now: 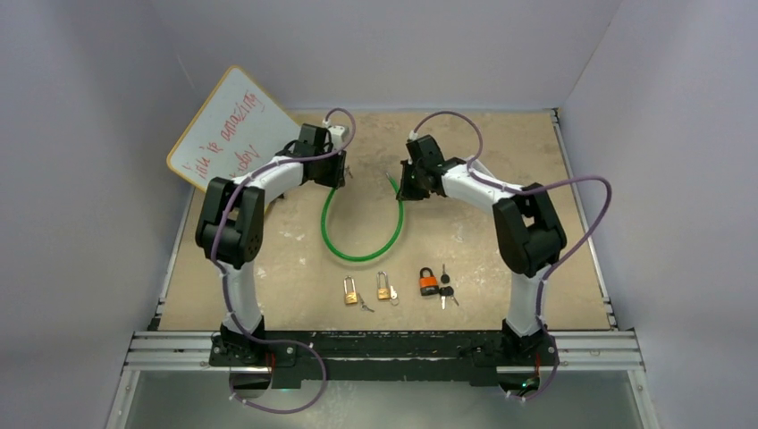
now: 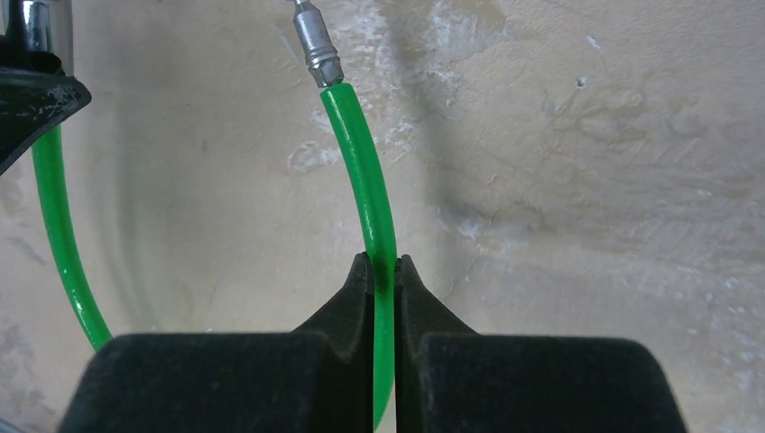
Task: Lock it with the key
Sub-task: Place the lock at the center of the board.
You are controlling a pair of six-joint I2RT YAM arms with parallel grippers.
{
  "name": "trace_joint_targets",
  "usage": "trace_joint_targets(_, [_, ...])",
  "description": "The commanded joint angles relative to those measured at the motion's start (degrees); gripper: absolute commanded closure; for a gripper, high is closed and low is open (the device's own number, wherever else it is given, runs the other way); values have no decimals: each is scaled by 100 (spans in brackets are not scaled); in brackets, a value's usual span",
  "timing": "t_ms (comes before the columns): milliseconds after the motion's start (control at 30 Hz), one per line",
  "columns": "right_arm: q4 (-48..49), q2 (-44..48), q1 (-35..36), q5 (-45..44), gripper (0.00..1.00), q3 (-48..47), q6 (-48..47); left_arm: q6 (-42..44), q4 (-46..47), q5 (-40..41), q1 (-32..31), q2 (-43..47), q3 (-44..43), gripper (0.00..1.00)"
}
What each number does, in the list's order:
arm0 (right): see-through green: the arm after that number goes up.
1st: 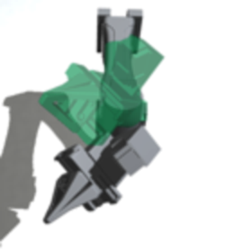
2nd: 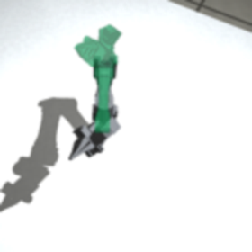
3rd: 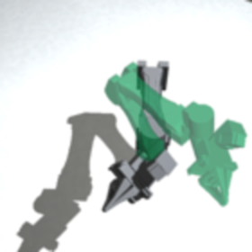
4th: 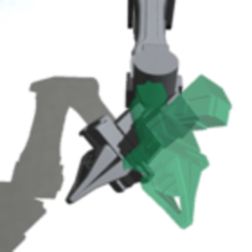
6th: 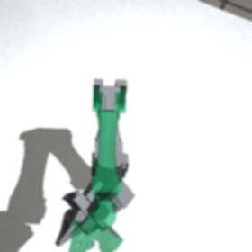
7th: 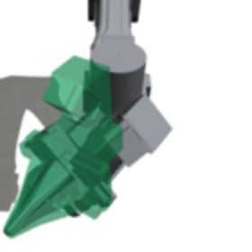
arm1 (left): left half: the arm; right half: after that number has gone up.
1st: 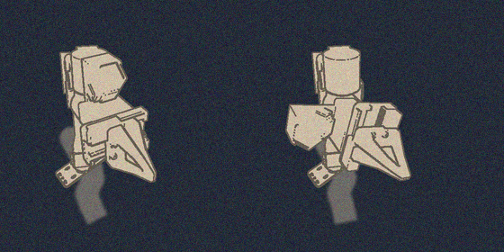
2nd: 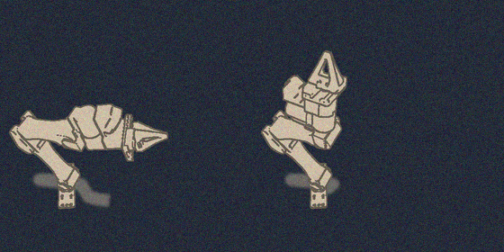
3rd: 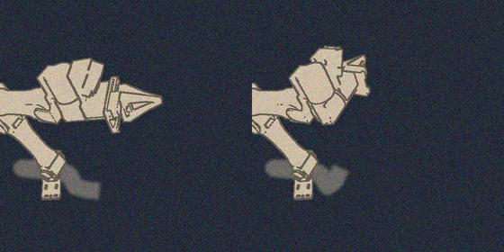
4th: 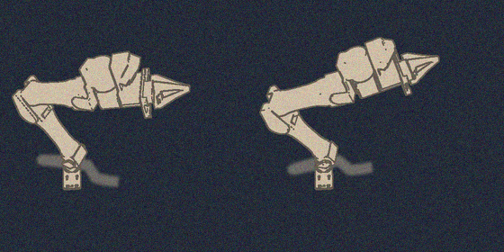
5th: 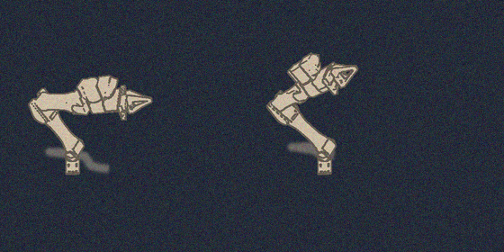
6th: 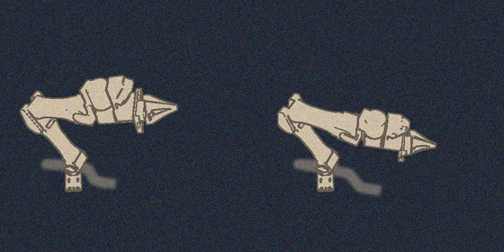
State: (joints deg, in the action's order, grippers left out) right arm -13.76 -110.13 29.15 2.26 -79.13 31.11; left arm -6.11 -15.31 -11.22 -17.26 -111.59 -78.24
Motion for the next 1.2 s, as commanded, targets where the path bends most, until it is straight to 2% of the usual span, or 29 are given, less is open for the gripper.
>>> trace_joint_targets(0, [490, -239, 55, 88, 100, -382, 53, 64, 313, 68, 3, -485, -521, 100])
trace_joint_targets(200, [512, -545, -44, 67, 100, -500, 1, 172, 229, 316, 3, -901, -760, 99])
trace_joint_targets(433, [488, -644, -99, 32, 100, -453, 1, 369, -63, 496, 3, -980, -846, 68])
trace_joint_targets(633, [481, -685, -133, 77, 100, -446, 77, 573, -473, 692, 3, -929, -980, 56])
trace_joint_targets(1000, [457, -725, -150, 147, 100, -489, 99, 1042, -917, 884, 3, -627, -999, 45])
trace_joint_targets(1167, [467, -699, -155, 219, 100, -465, 97, 1221, -1263, 1109, 27, -684, -1117, 45])
